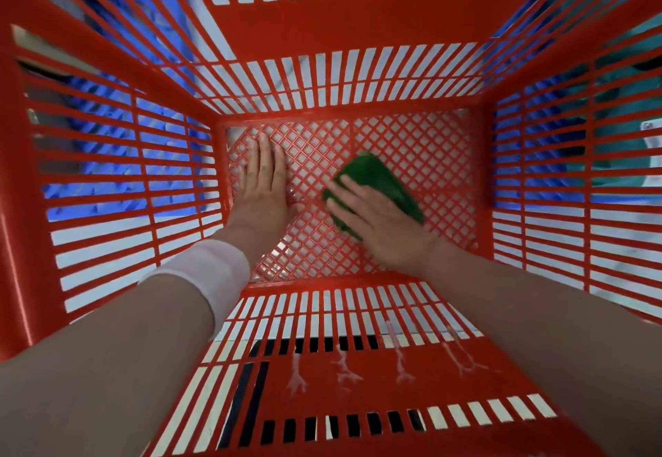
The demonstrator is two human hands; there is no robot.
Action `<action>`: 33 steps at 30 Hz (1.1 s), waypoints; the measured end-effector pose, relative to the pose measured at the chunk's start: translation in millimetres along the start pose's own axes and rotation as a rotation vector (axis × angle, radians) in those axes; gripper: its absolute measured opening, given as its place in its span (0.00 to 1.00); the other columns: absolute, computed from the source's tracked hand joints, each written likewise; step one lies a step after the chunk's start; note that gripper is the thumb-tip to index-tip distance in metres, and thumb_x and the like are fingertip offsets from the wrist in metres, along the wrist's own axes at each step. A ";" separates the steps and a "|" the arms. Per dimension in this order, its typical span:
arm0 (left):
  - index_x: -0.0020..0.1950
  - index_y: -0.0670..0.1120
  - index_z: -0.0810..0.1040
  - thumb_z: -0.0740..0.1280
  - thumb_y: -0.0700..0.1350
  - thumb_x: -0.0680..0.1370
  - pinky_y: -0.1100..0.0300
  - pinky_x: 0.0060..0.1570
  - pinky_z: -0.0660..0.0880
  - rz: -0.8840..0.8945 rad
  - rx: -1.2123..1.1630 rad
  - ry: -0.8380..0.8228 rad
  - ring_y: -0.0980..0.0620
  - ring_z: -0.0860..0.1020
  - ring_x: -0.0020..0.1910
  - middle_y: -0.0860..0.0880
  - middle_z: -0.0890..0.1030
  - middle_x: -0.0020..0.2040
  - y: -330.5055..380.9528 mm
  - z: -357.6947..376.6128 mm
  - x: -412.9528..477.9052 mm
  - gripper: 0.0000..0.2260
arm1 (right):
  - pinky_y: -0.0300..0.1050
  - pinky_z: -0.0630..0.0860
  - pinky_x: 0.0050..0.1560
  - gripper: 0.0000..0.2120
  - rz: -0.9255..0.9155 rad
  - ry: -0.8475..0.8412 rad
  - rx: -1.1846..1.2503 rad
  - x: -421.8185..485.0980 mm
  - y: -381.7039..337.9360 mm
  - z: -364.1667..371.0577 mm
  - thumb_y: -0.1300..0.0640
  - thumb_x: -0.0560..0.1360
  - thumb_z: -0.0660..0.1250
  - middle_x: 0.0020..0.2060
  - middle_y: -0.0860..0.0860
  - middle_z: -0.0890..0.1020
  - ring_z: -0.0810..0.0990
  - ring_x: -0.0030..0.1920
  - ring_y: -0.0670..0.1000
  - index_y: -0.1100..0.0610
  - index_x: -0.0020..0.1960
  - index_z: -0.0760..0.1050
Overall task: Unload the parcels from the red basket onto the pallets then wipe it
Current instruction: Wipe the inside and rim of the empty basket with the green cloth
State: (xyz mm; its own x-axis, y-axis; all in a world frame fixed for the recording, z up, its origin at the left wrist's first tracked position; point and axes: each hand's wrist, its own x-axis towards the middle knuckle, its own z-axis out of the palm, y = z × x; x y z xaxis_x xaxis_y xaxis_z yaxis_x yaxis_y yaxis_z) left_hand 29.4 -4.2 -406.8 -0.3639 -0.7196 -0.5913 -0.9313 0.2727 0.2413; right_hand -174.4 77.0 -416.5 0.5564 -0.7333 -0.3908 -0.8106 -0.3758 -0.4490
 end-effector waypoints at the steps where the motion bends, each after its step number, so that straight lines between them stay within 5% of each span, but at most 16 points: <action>1: 0.73 0.41 0.33 0.60 0.50 0.79 0.48 0.70 0.36 -0.002 0.004 -0.001 0.43 0.30 0.72 0.41 0.31 0.74 -0.9 0.4 0.3 0.38 | 0.45 0.26 0.67 0.39 -0.162 -0.074 -0.031 -1.3 -1.8 -2.7 0.70 0.74 0.52 0.72 0.45 0.31 0.27 0.71 0.46 0.50 0.71 0.30; 3: 0.73 0.41 0.34 0.60 0.50 0.79 0.47 0.70 0.36 -0.003 0.002 -0.007 0.43 0.31 0.72 0.41 0.32 0.74 -1.5 0.1 0.0 0.38 | 0.48 0.33 0.70 0.35 -0.476 -0.188 -0.133 -8.6 7.5 -4.4 0.69 0.74 0.51 0.74 0.46 0.38 0.34 0.73 0.48 0.52 0.73 0.36; 5: 0.73 0.41 0.34 0.60 0.50 0.79 0.48 0.69 0.35 -0.006 0.004 -0.020 0.43 0.31 0.72 0.41 0.32 0.74 -0.6 -1.5 -0.4 0.38 | 0.49 0.37 0.71 0.36 -0.582 -0.285 -0.196 -18.8 22.3 -17.2 0.71 0.74 0.53 0.74 0.45 0.40 0.37 0.74 0.49 0.52 0.74 0.38; 10: 0.74 0.40 0.35 0.61 0.49 0.78 0.46 0.71 0.40 -0.028 0.015 -0.086 0.43 0.31 0.72 0.40 0.31 0.74 0.9 -11.1 -0.1 0.39 | 0.51 0.65 0.70 0.39 -0.263 -0.254 -0.143 -31.7 30.0 -52.7 0.76 0.69 0.61 0.74 0.49 0.55 0.56 0.74 0.51 0.54 0.75 0.55; 13: 0.74 0.38 0.37 0.60 0.51 0.79 0.45 0.73 0.43 -0.053 0.054 -0.202 0.43 0.33 0.73 0.39 0.33 0.74 5.8 -26.6 1.5 0.37 | 0.42 0.67 0.63 0.33 0.229 -0.332 0.215 -23.1 -8.9 -69.2 0.71 0.76 0.56 0.75 0.52 0.59 0.65 0.70 0.53 0.49 0.75 0.53; 15: 0.75 0.39 0.44 0.57 0.52 0.80 0.46 0.72 0.46 -0.106 0.017 -0.317 0.41 0.42 0.75 0.38 0.40 0.76 15.0 -51.8 -6.5 0.32 | 0.39 0.67 0.56 0.24 0.348 -0.284 0.427 -19.0 -29.1 -78.4 0.62 0.79 0.58 0.70 0.54 0.68 0.71 0.64 0.54 0.49 0.73 0.59; 18: 0.70 0.40 0.65 0.53 0.52 0.81 0.54 0.64 0.62 -0.103 -0.145 -0.364 0.41 0.65 0.69 0.38 0.65 0.71 29.8 -102.9 -56.0 0.23 | 0.42 0.65 0.63 0.20 0.417 -0.404 0.719 -23.8 -47.8 -88.9 0.55 0.80 0.57 0.71 0.52 0.66 0.67 0.68 0.53 0.50 0.71 0.63; 20: 0.68 0.46 0.68 0.52 0.54 0.80 0.59 0.60 0.64 -0.088 -0.236 -0.292 0.45 0.70 0.66 0.43 0.72 0.67 32.1 -128.5 -106.6 0.20 | 0.43 0.64 0.64 0.18 0.411 -0.461 0.809 -26.7 -61.7 -91.8 0.55 0.80 0.56 0.70 0.51 0.66 0.67 0.67 0.52 0.49 0.70 0.64; 27: 0.65 0.60 0.69 0.39 0.69 0.70 0.61 0.48 0.69 -0.120 -0.271 -0.014 0.57 0.74 0.52 0.60 0.75 0.56 23.1 -127.1 -235.4 0.32 | 0.42 0.60 0.66 0.18 0.365 -0.540 0.739 -5.6 -99.6 -78.5 0.54 0.81 0.53 0.72 0.52 0.64 0.63 0.70 0.52 0.49 0.71 0.63; 33: 0.61 0.56 0.75 0.37 0.74 0.69 0.60 0.43 0.74 0.066 -0.175 -0.001 0.52 0.81 0.50 0.55 0.81 0.55 8.2 -99.6 -249.4 0.39 | 0.41 0.59 0.66 0.19 0.414 -0.568 0.654 -1.0 -110.5 -81.6 0.53 0.81 0.52 0.71 0.52 0.65 0.64 0.70 0.52 0.53 0.71 0.63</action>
State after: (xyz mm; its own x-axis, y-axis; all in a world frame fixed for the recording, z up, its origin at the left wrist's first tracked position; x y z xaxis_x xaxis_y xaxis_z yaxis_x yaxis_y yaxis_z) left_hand 113.7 113.9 -180.7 -0.4240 -0.7030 -0.5710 -0.8892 0.2036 0.4097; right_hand -100.3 73.0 -300.9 0.3934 -0.2881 -0.8731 -0.7960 0.3684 -0.4802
